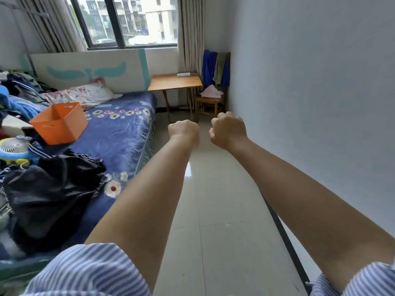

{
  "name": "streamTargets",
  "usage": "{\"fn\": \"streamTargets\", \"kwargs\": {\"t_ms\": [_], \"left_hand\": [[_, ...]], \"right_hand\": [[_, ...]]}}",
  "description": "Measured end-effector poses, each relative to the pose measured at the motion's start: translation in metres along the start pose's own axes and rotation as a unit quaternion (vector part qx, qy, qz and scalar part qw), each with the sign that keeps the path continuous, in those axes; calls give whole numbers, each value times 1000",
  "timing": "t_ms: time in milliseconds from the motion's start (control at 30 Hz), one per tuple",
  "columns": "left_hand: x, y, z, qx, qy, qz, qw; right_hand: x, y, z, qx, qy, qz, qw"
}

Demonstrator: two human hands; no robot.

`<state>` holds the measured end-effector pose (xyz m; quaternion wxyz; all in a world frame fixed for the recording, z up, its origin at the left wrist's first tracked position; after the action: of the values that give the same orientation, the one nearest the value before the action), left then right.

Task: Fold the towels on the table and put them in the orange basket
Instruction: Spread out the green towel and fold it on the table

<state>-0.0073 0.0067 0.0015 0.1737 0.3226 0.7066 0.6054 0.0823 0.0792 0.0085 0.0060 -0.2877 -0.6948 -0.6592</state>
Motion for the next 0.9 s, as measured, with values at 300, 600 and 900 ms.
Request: {"fn": "streamTargets", "kwargs": {"t_ms": [300, 600, 900], "left_hand": [[156, -82, 12, 24, 0, -85, 996], [361, -120, 14, 11, -19, -105, 994], [583, -170, -14, 34, -34, -98, 994]], "right_hand": [[130, -107, 92, -5, -39, -84, 996], [311, -182, 182, 13, -38, -96, 995], [502, -282, 243, -15, -61, -118, 991]]}}
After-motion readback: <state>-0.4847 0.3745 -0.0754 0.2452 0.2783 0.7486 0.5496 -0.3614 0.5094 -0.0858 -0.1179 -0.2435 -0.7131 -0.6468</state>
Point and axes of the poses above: each hand's wrist, its own x-axis towards the middle knuckle, its own y-axis out of the back of the hand, z = x × y, the point moved 1 cm from there along x, towards the middle knuckle, and after that the axes turned 7 degrees about x, right-handed, at the moved point
